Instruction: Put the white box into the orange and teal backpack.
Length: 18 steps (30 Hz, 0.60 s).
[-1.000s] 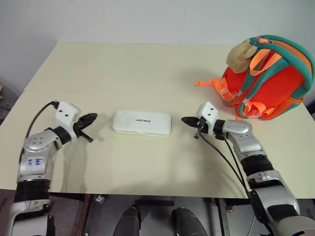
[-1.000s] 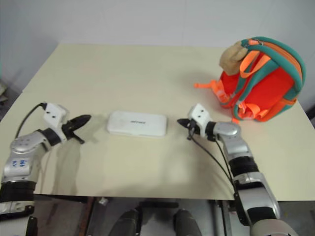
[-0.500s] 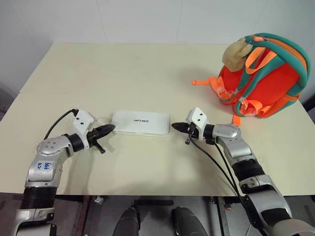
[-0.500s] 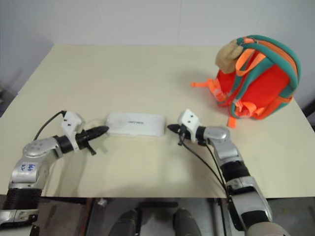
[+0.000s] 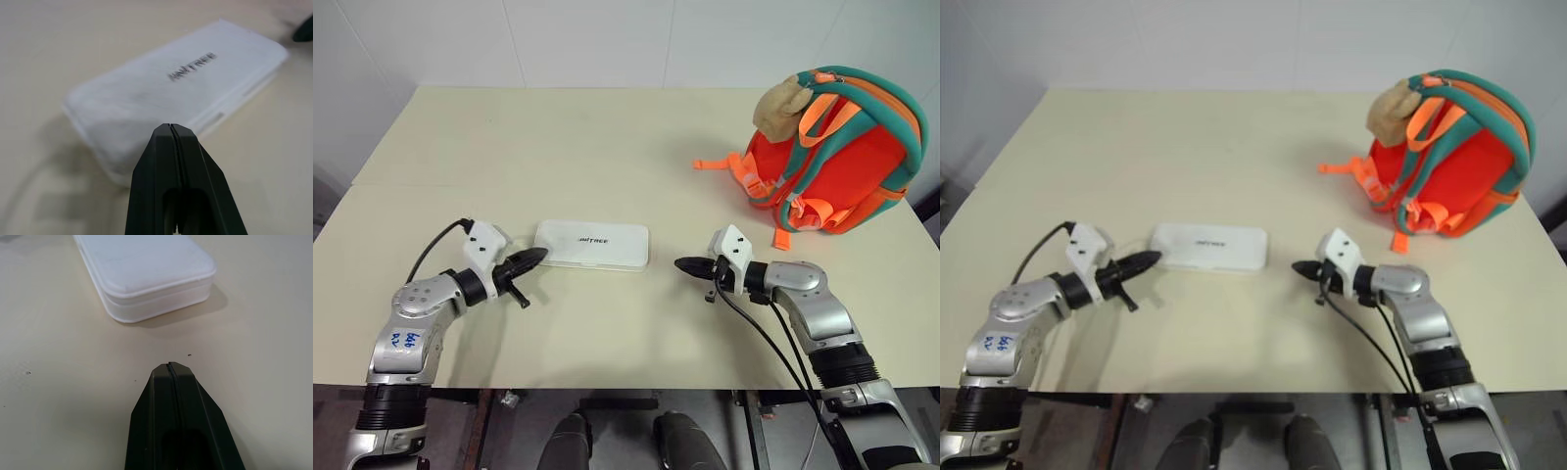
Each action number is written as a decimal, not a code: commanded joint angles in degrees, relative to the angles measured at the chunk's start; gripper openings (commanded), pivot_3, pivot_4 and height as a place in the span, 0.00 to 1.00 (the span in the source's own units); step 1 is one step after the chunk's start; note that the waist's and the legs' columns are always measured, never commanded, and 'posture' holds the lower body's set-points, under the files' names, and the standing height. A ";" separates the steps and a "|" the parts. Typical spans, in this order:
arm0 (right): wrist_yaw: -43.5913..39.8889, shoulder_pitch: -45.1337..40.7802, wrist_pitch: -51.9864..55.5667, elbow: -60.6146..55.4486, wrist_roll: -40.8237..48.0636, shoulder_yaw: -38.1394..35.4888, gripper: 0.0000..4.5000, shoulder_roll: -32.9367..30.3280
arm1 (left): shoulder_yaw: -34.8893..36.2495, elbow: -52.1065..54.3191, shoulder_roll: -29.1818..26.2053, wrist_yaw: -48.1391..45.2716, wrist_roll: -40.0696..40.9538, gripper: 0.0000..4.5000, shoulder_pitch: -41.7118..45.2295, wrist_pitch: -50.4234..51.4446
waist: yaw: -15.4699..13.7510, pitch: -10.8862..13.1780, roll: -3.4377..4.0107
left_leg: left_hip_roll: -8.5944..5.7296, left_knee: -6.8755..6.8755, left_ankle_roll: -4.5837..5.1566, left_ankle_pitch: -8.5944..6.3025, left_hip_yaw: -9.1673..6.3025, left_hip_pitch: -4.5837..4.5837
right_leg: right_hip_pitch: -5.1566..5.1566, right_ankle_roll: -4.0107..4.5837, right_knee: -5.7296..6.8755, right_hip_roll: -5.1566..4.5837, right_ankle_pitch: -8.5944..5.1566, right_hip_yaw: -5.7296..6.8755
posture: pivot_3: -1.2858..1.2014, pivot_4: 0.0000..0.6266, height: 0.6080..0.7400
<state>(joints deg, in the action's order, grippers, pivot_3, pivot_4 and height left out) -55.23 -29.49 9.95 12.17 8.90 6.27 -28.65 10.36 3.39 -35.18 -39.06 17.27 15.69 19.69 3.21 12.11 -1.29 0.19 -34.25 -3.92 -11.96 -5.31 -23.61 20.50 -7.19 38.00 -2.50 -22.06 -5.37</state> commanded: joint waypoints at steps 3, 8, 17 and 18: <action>1.36 -4.27 -3.60 4.84 -1.12 0.23 0.00 2.01 | 2.22 -1.79 -1.42 5.61 -3.49 0.00 2.96 -0.78 | -0.03 0.00 0.00 | -0.06 -0.03 0.02 0.01 0.00 0.00 | -0.01 -0.01 0.00 -0.04 0.01 0.00 | 0.52 0.24 1.00; 2.04 -7.54 -6.56 11.22 -2.58 0.90 0.00 4.56 | -1.51 -5.00 0.43 7.69 -6.12 0.00 4.53 -0.40 | -0.08 0.00 -0.01 | -0.07 -0.02 0.02 0.01 0.00 -0.02 | -0.01 -0.02 -0.02 -0.05 0.01 0.00 | 0.52 0.24 1.00; 2.90 -11.11 -9.40 18.08 -4.04 1.83 0.00 9.07 | -6.36 -12.75 5.78 6.89 -7.35 0.00 8.57 -2.30 | -0.15 -0.01 -0.01 | -0.08 -0.06 0.02 0.02 -0.02 -0.03 | 0.00 -0.03 0.02 -0.05 0.01 0.03 | 0.52 0.24 1.00; 2.72 -10.83 -9.11 17.19 -3.93 2.07 0.00 9.44 | -6.65 -12.36 6.09 6.44 -7.14 0.00 8.66 -2.19 | -0.14 -0.01 -0.02 | -0.08 -0.07 0.02 0.02 -0.03 -0.03 | 0.00 -0.03 0.03 -0.05 0.01 0.04 | 0.52 0.24 1.00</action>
<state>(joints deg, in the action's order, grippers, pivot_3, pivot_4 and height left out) -52.21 -39.82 1.35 31.07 4.51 7.75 -20.52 4.77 -10.20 -30.02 -31.26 9.57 23.43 18.80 3.07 12.10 -1.30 0.11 -34.33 -3.91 -11.94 -5.34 -23.64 20.49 -7.21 38.04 -2.55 -22.05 -5.34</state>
